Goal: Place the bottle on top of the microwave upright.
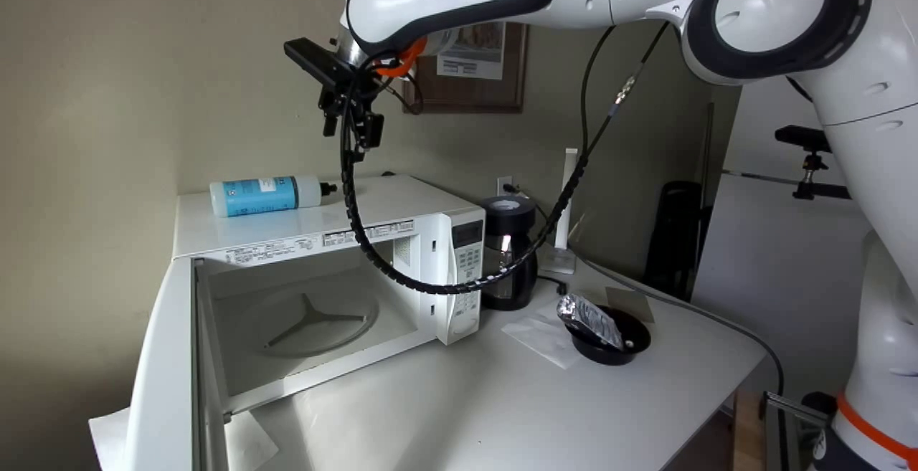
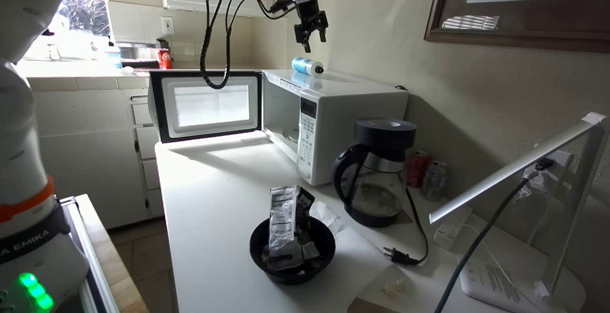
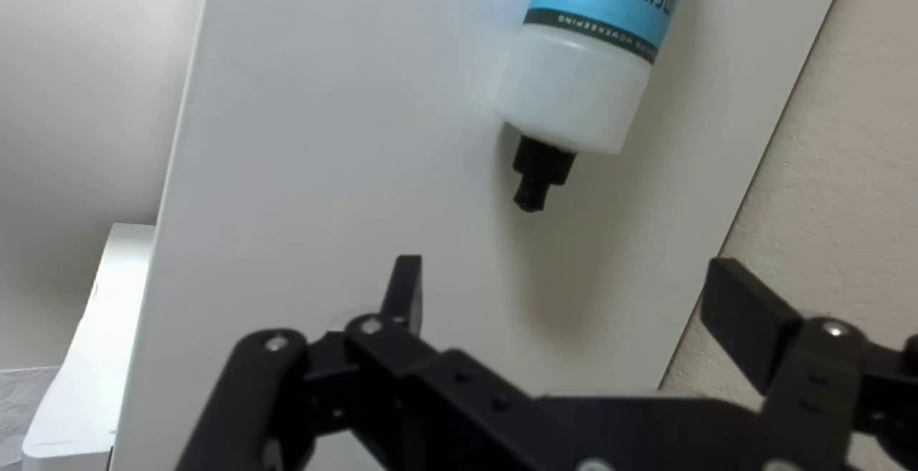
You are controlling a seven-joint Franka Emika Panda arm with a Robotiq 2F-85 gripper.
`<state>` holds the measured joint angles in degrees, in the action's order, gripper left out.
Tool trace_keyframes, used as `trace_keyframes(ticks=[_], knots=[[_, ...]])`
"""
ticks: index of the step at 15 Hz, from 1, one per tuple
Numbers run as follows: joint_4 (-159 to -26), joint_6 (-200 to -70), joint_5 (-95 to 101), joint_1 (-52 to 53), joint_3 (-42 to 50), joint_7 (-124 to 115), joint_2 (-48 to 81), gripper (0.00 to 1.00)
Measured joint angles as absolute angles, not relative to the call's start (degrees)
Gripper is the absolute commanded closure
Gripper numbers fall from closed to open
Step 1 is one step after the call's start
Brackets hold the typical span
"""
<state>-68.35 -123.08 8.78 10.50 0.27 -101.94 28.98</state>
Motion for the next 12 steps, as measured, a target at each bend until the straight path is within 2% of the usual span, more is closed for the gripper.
trace_keyframes(ticks=[3, 4, 5, 6, 7, 8, 9, 10, 11, 12], knots=[[-68.16, -127.15, 8.64, 9.6, 1.52, -103.15, 31.31, 0.0], [-67.92, -128.24, 8.31, 9.18, 1.53, -103.15, 32.13, 0.08], [-67.57, -129.11, 7.89, 8.86, 1.5, -103.14, 32.91, 0.08], [-67.16, -129.35, 7.43, 8.78, 1.53, -103.1, 33.53, 0.16], [-66.5, -129.35, 6.83, 8.8, 1.53, -103.07, 34.14, 0.13], [-65.89, -129.35, 6.12, 8.85, 1.46, -102.96, 34.7, 0.2], [-65.31, -129.35, 5.2, 8.88, 1.28, -102.67, 35.16, 0.23], [-64.64, -129.35, 4.08, 8.89, 1.05, -102.3, 35.63, 0.19], [-64.12, -129.35, 3.25, 8.81, 0.71, -102.12, 36.08, 0.27], [-63.55, -129.35, 2.59, 8.72, 0.37, -102.1, 36.51, 0.27]])
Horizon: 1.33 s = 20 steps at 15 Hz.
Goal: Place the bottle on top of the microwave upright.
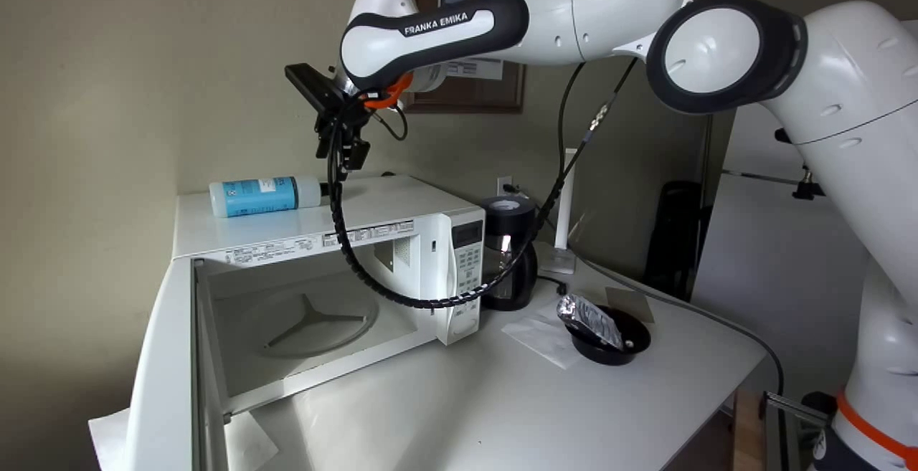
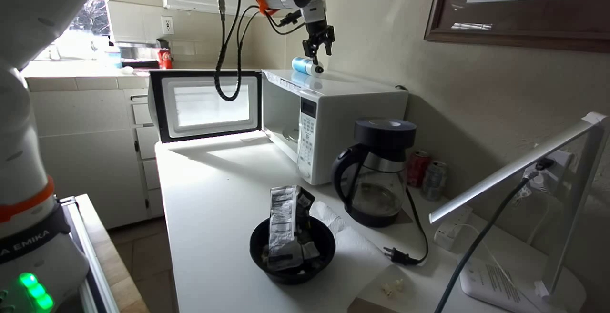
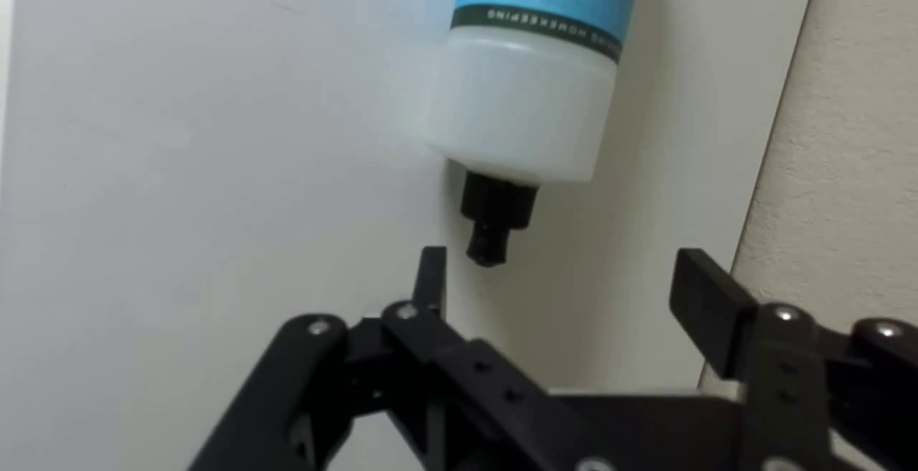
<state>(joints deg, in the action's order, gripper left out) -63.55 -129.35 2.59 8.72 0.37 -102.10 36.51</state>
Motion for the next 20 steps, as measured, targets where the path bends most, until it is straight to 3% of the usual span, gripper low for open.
trace_keyframes(ticks=[2, 3, 4, 5, 10, 14, 20], knots=[[-62.5, -129.35, 1.46, 8.61, -0.02, -102.11, 37.42, 0.42], [-61.85, -129.34, 0.75, 8.6, -0.04, -102.11, 37.94, 0.44], [-61.26, -129.33, 0.34, 8.56, -0.09, -102.11, 38.46, 0.4], [-60.62, -129.26, -0.25, 8.54, -0.1, -102.11, 39.01, 0.47], [-58.06, -128.12, -2.27, 8.06, -1.0, -102.12, 41.4, 0.45], [-56.97, -125.82, -3.51, 7.66, -1.59, -102.12, 42.02, 0.55], [-56.58, -123.63, -4.91, 6.91, -1.94, -102.14, 42.45, 0.57]])
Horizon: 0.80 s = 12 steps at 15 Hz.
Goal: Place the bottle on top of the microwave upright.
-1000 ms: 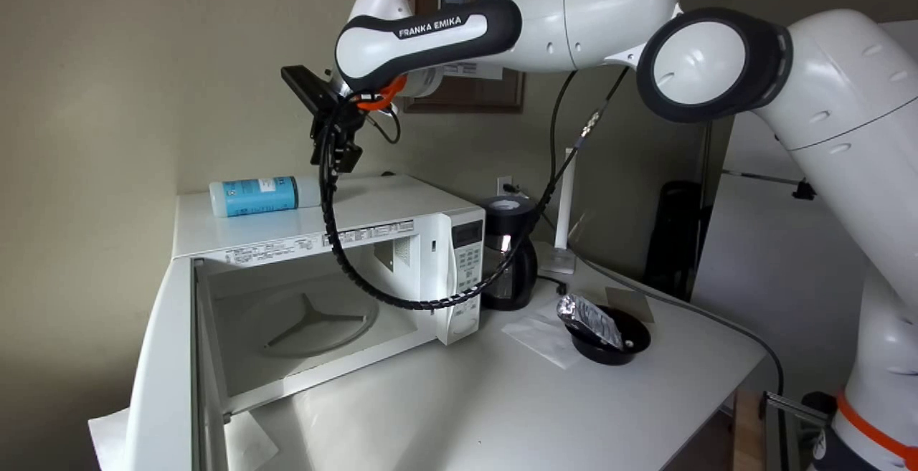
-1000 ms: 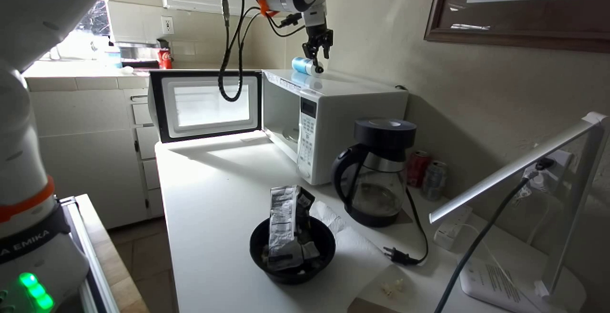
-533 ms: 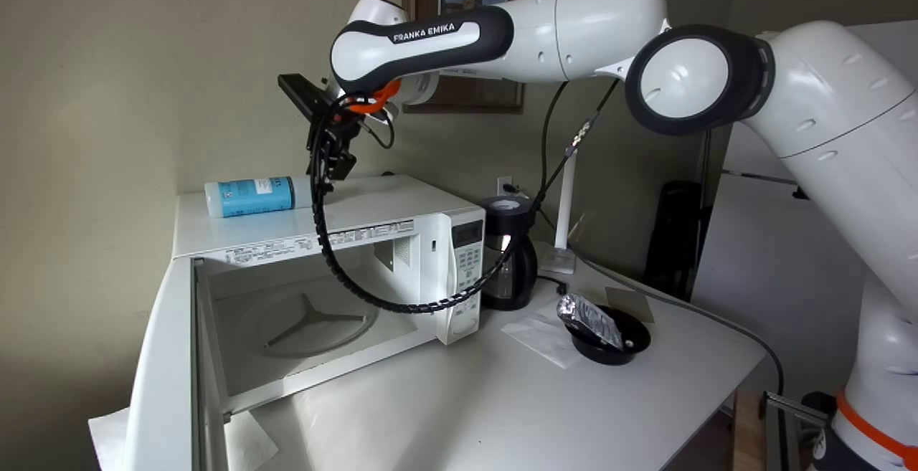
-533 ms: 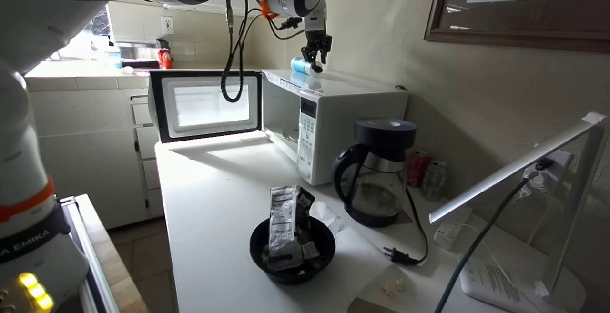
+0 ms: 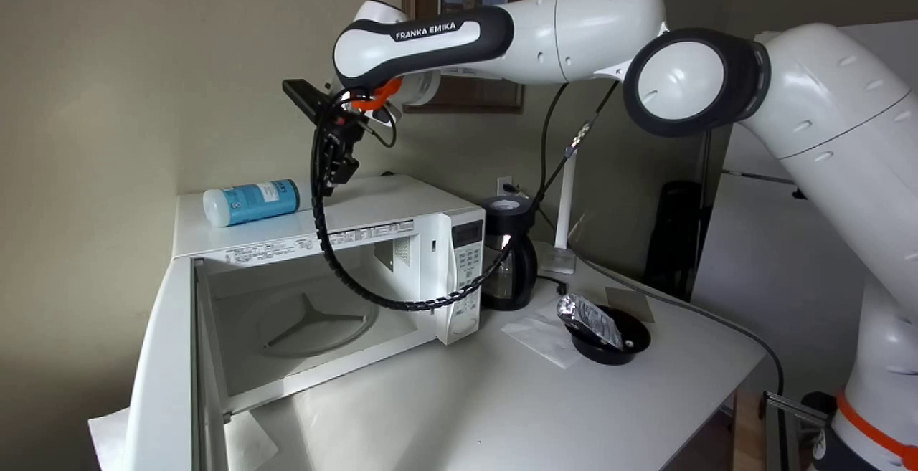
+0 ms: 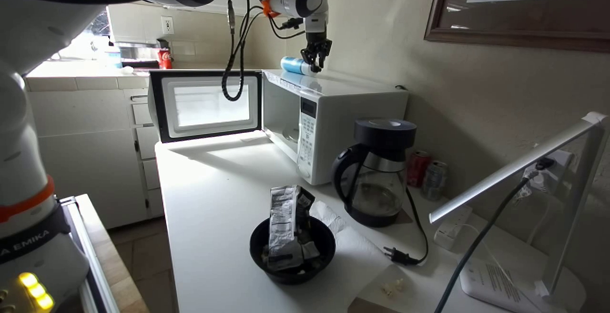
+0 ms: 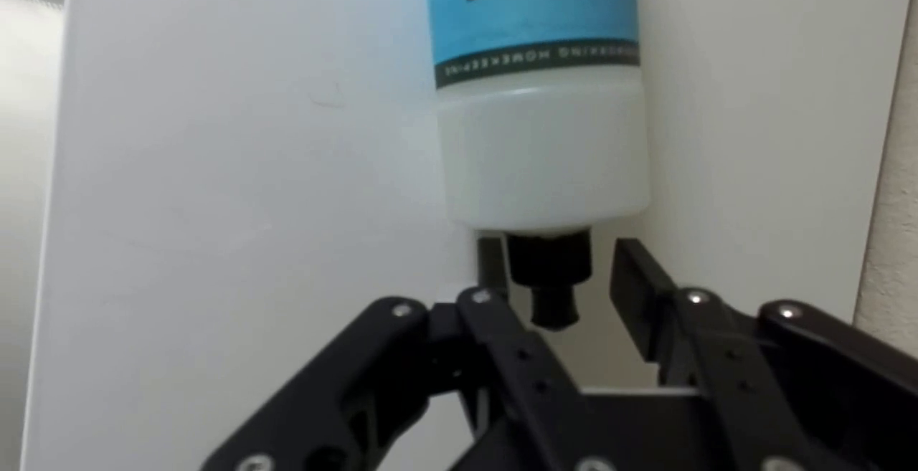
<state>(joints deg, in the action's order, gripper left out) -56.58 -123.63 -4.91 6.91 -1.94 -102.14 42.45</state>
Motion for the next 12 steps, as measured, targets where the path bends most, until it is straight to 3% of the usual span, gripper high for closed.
trace_keyframes(ticks=[2, 3, 4, 6, 7, 12], knots=[[-55.92, -122.46, -5.18, 6.74, -1.95, -102.22, 43.14, 0.5], [-55.53, -121.8, -5.31, 6.66, -1.96, -102.22, 43.55, 0.53], [-55.17, -121.25, -5.37, 6.6, -2.0, -102.21, 43.92, 0.79], [-54.31, -120.44, -5.37, 6.55, -2.04, -102.19, 44.62, 0.83], [-53.92, -120.12, -5.37, 6.55, -2.04, -102.16, 44.89, 0.93], [-52.19, -119.97, -4.24, 6.72, -1.86, -101.21, 44.91, 0.93]])
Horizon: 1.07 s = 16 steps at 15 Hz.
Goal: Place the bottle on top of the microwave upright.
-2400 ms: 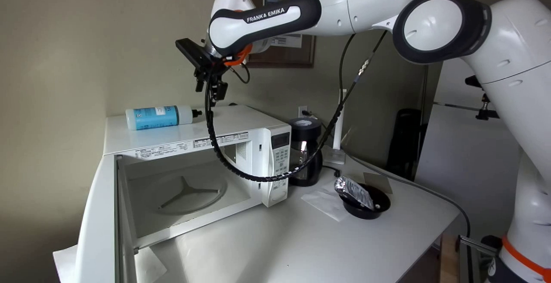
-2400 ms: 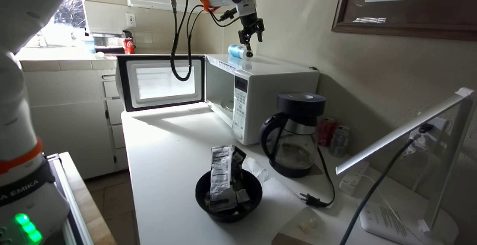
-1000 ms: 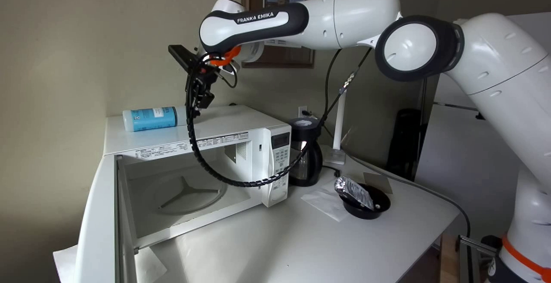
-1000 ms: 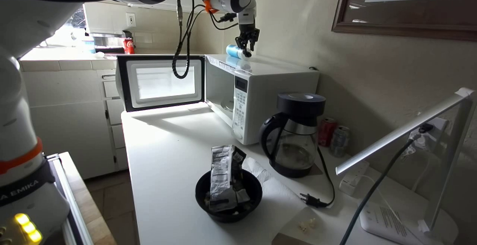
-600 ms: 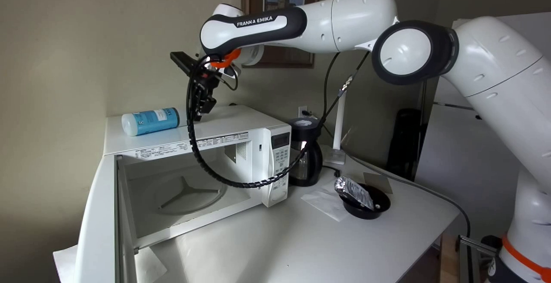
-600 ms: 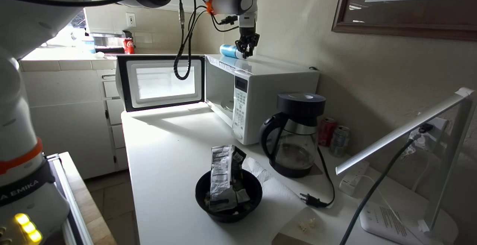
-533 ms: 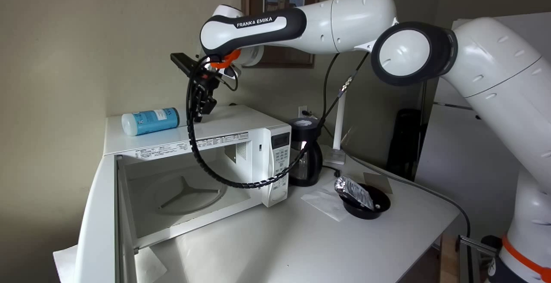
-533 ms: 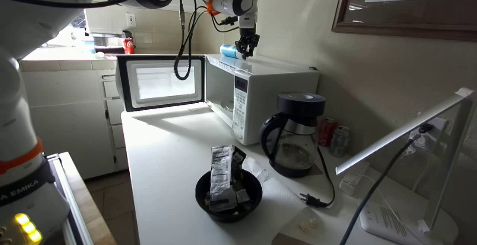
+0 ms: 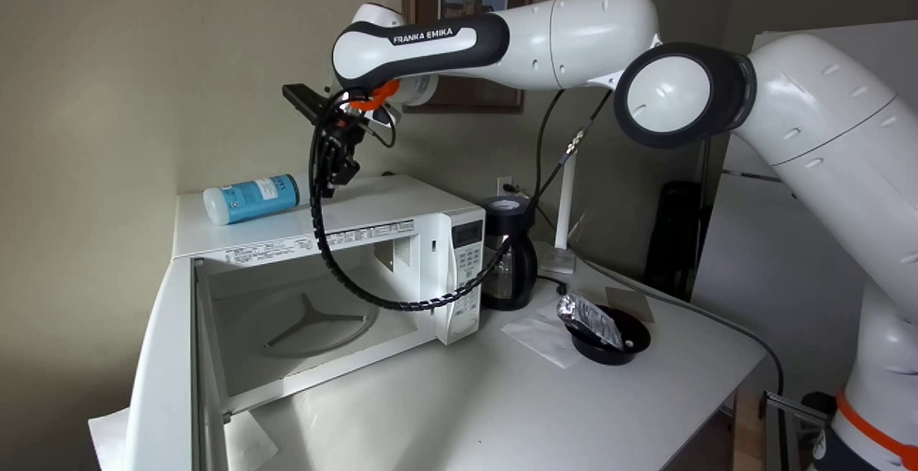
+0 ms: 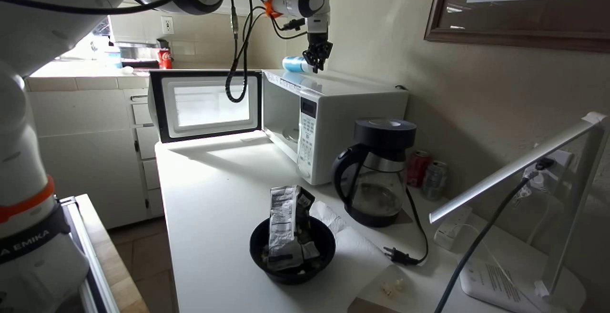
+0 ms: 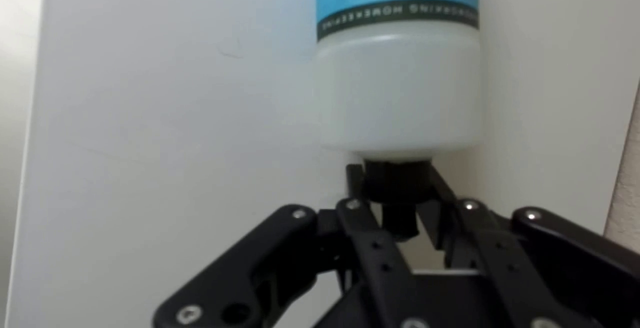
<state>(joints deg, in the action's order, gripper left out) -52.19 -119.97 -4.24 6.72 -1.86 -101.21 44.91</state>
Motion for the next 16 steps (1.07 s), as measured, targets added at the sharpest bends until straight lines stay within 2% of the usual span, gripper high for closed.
trace_keyframes(ticks=[4, 16], knots=[[-50.11, -115.76, 1.69, 7.54, -1.01, -96.61, 42.97, 0.93], [-49.71, -84.33, 27.23, 13.42, 3.62, -83.95, 27.13, 0.93]])
